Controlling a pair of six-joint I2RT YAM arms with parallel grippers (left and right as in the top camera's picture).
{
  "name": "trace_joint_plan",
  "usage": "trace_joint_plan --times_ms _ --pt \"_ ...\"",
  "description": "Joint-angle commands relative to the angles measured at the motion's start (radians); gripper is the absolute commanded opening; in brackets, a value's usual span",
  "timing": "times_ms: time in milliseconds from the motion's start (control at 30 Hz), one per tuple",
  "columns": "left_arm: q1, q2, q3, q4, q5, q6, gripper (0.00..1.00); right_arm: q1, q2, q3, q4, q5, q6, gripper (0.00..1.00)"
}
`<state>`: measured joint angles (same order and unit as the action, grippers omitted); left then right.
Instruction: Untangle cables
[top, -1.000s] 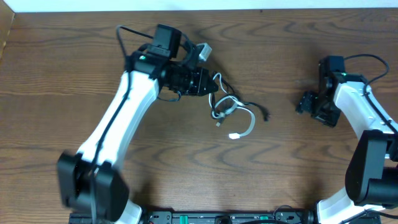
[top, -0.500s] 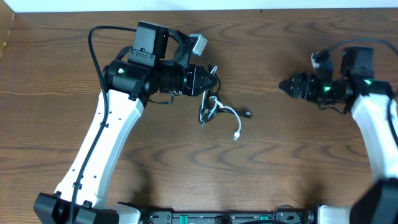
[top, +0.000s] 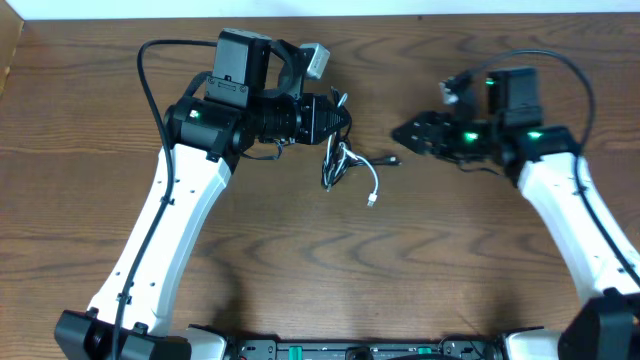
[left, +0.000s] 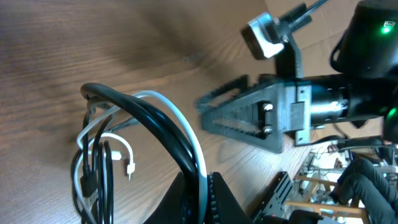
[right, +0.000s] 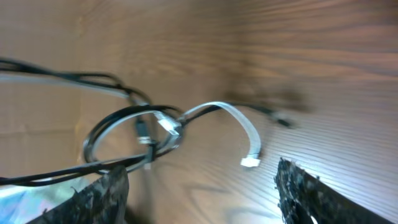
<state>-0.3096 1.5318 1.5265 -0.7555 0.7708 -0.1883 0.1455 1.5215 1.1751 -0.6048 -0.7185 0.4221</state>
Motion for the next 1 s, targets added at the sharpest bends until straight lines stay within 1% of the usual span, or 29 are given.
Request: trace_joint_plan --times_ms 0,133,233,433,500,667,733,833,900,933,967 --pt "-0.002 0.001 0.017 0.017 -0.006 -0.036 0.07 0.1 0.053 0.003 0.14 -0.088 0.236 0.7" --pt "-0.002 0.003 0.017 0.017 -0.006 -0.036 0.07 0.169 0.097 0.003 0.255 -0.092 0.364 0.66" --pt "-0.002 0.003 0.017 0.017 -0.006 -0.036 0.07 0.222 0.136 0.003 0.338 -0.12 0.43 0.65" --pt "-0.002 0.004 0.017 0.017 -0.006 -0.047 0.07 0.299 0.217 0.003 0.42 -0.127 0.489 0.63" --pt "-0.002 0.004 0.017 0.017 -0.006 -0.047 0.07 0.314 0.237 0.003 0.437 -0.13 0.503 0.61" --pt "-0.002 0.004 0.017 0.016 -0.005 -0.062 0.08 0.327 0.28 0.003 0.545 -0.133 0.555 0.53" --pt "-0.002 0.004 0.017 0.016 -0.006 -0.061 0.07 0.327 0.289 0.003 0.574 -0.126 0.56 0.42" --pt "-0.001 0.004 0.017 0.016 -0.006 -0.061 0.08 0.323 0.291 0.003 0.547 -0.093 0.506 0.23" --pt "0.003 0.003 0.017 0.018 -0.006 -0.061 0.07 0.313 0.291 0.003 0.489 -0.052 0.467 0.09" --pt "0.014 0.003 0.017 0.023 -0.006 -0.061 0.07 0.292 0.291 0.003 0.406 -0.007 0.422 0.01" --pt "0.023 0.003 0.017 0.026 -0.005 -0.061 0.07 0.278 0.291 0.003 0.355 0.021 0.397 0.01"
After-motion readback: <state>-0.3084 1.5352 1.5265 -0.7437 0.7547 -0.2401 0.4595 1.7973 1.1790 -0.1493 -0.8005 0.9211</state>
